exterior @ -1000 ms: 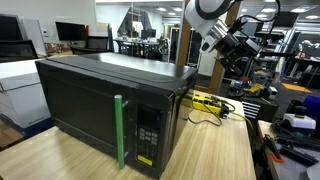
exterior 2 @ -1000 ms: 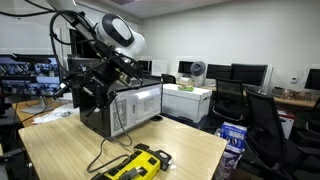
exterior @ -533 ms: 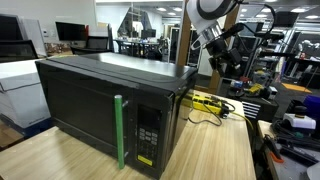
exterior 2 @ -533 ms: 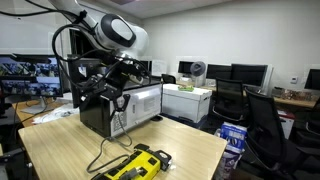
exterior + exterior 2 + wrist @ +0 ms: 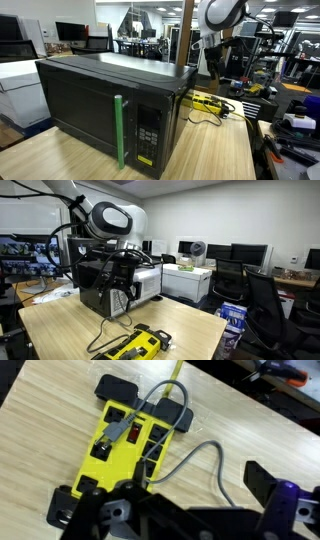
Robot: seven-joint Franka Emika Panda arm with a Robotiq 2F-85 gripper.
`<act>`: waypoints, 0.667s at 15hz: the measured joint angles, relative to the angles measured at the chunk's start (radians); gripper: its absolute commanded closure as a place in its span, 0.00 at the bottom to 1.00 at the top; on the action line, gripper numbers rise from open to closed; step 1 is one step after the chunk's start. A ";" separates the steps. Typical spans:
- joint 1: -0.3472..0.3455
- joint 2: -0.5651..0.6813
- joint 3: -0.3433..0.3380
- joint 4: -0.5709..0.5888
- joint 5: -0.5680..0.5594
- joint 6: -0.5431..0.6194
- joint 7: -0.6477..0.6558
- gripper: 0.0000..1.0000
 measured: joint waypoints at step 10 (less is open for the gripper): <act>-0.064 -0.001 -0.078 -0.178 0.032 0.404 0.336 0.00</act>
